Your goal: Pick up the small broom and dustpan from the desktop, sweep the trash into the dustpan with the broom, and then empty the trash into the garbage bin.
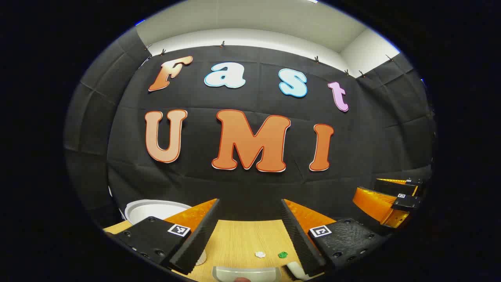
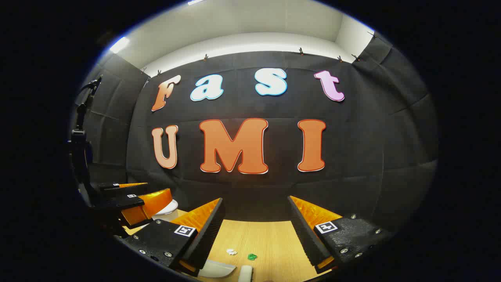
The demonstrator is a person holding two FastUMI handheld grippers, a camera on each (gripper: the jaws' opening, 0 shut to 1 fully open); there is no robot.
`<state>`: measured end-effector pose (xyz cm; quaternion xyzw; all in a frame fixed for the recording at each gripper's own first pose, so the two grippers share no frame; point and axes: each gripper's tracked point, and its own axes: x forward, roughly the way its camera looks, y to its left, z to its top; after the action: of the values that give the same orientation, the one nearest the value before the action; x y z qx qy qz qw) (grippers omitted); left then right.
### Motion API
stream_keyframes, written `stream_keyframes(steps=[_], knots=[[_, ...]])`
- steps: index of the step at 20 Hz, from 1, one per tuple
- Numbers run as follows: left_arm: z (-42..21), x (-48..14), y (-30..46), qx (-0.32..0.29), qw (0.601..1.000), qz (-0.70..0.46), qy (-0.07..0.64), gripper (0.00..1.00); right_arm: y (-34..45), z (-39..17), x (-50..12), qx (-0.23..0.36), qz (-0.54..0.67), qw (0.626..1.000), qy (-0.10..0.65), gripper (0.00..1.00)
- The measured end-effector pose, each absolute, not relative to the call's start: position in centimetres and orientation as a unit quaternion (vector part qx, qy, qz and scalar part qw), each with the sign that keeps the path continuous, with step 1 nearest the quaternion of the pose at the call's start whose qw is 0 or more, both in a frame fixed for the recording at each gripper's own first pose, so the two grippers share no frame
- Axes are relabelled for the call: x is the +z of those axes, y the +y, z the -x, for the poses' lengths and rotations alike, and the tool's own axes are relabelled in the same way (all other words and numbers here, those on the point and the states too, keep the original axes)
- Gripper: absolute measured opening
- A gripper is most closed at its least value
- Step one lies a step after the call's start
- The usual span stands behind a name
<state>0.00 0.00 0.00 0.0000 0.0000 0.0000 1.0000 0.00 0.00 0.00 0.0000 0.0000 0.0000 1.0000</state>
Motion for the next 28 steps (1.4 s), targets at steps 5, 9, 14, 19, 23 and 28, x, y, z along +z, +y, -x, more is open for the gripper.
stream_keyframes(steps=[5, 9, 14, 19, 23, 28], knots=[[0.9, 0.1, -1.0, 0.005, 1.000, -0.008, 0.003, 0.94, 0.0, 0.0, 0.0, 0.015, -0.006, 1.000, -0.002, 0.95], [1.3, 0.2, -0.9, 0.014, 1.000, -0.016, 0.004, 0.94, 0.4, 0.5, -0.1, 0.023, 0.003, 1.000, 0.000, 0.95], [1.9, 0.7, -0.6, 0.030, 0.999, -0.024, -0.005, 0.93, 0.2, 0.8, -0.2, 0.017, 0.003, 1.000, 0.004, 0.95], [2.5, 1.6, -1.0, 0.037, 0.998, -0.041, -0.023, 0.93, 0.0, 0.9, -0.4, 0.013, 0.005, 1.000, 0.009, 0.95], [2.7, 0.8, -0.9, 0.041, 0.998, -0.042, -0.014, 0.95, 0.0, 1.0, -1.2, 0.010, 0.001, 1.000, 0.022, 0.95], [2.5, 0.4, -1.0, 0.043, 0.998, -0.050, -0.011, 0.94, -0.1, 1.0, -2.3, -0.003, -0.002, 0.999, 0.039, 0.95]])
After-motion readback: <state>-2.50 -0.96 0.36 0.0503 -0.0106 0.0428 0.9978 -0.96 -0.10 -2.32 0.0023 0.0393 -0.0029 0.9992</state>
